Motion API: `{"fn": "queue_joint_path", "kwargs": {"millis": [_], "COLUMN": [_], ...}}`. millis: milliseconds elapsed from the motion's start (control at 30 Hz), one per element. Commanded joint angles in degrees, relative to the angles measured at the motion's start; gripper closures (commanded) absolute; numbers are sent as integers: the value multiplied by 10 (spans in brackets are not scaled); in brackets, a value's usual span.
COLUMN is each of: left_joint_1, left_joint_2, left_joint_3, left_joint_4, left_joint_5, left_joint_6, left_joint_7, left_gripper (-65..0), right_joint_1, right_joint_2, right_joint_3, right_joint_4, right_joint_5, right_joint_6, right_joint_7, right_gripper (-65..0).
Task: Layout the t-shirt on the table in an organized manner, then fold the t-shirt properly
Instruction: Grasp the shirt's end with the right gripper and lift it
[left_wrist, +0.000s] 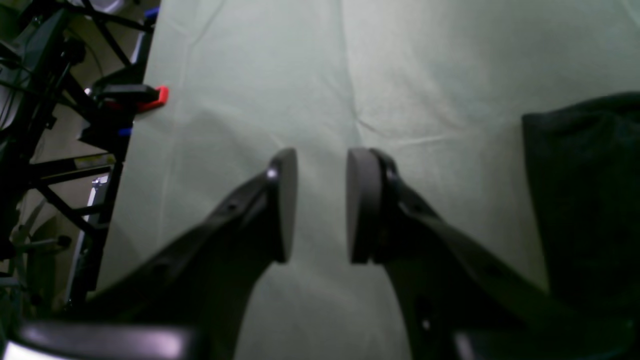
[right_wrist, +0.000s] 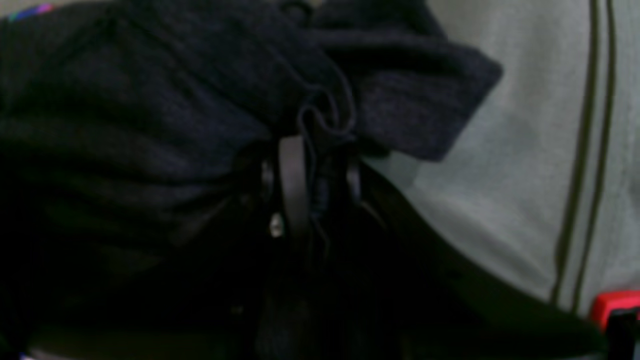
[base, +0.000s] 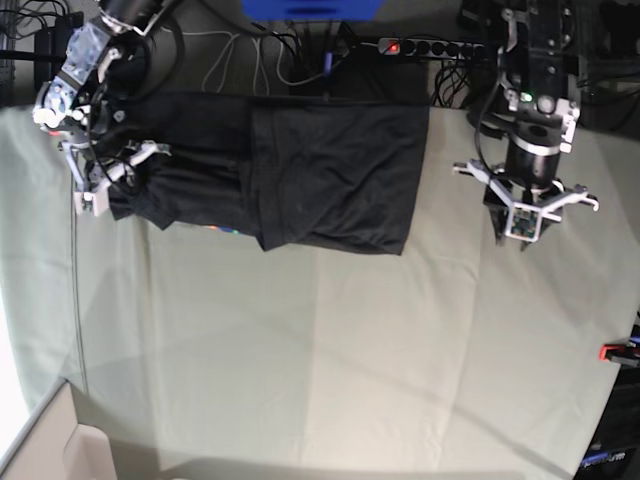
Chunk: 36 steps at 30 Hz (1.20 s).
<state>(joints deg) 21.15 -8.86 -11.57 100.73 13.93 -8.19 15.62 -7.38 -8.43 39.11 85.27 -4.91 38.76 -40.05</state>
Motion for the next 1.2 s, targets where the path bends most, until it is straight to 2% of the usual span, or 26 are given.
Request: {"fn": "queue_joint_path", "kwargs": {"millis": [0,67,233,533,667,800,1033,1167], "left_joint_1": [2,8,23,31,43,54,64,70], "left_joint_2": [-4,-4,-5,0,0,1,1,2], "left_joint_3": [-2,-2,-3,-53,-72,-86,-114,-128], "left_joint_4": [13,13,23,35,35,35,38,46], "left_joint_5": [4,4,5,5,5,5,5,5], "left_joint_6": [5,5,5,5,5,5,5,5], "left_joint_7": [-14,-14,-12,-12,-12,-12,-12,-12], "left_gripper": [-167,-167,-167,-167,-167,-167,-167,-167], "right_joint_1": [-5,-19,-63,-103,-102,-108,-70,-34], "right_joint_2": [-6,-6,-6,-6,-6,-6,65,69], "right_joint_3": [-9,-22,-108,-256,-323,-421,-603,-627], "right_joint_4": [18,67,183,280,285,285,242,190], "right_joint_5": [-11,-11,-11,-14,-15,-16,-14,-12], "right_joint_6": [12,12,12,12,12,12,12,12], "right_joint_7": [-30,-30,-30,-29,-26,29,56,56], "right_gripper": [-2,-2,-2,-2,-2,-3,-3,-3]}}
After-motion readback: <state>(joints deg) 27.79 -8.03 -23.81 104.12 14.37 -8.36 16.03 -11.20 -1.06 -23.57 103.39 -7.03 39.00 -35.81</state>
